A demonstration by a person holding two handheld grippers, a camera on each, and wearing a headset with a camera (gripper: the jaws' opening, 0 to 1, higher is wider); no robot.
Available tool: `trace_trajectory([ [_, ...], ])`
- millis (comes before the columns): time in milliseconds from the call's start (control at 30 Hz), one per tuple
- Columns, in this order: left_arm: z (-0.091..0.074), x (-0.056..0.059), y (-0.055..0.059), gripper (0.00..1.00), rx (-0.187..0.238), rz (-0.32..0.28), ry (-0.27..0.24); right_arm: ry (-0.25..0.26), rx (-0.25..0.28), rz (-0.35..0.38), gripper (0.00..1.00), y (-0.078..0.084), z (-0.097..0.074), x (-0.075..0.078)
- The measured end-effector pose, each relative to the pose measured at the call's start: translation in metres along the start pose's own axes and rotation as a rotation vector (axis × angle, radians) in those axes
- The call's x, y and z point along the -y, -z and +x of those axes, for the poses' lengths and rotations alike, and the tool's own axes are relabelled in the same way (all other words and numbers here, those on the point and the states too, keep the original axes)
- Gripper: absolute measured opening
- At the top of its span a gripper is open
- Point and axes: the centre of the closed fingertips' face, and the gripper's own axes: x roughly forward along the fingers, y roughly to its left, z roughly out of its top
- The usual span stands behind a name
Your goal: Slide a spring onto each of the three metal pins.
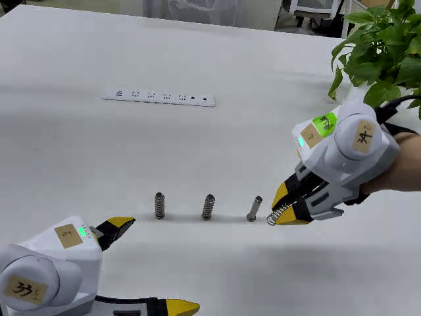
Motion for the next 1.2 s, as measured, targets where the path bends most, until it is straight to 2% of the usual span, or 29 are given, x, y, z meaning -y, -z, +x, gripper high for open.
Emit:
trace_trajectory([
  [67, -0.001, 0.0, 0.0, 1.0, 0.003, -0.003, 0.001, 0.003, -0.031, -0.029, 0.12, 0.003, -0.001, 0.007],
  [300, -0.001, -0.003, 0.001, 1.0, 0.004, -0.008, -0.011, -0.009, -0.058, -0.069, 0.12, -0.002, 0.004, 0.023],
  [433, -0.002, -0.004, 0.004, 1.0, -0.005, -0.009, -0.015, -0.011, -0.093, -0.093, 0.12, 0.0, 0.008, 0.031],
  [1200, -0.007, -0.008, 0.013, 1.0, -0.021, -0.031, -0.03, -0.058, -0.148, -0.136, 0.12, 0.002, 0.022, 0.033],
])
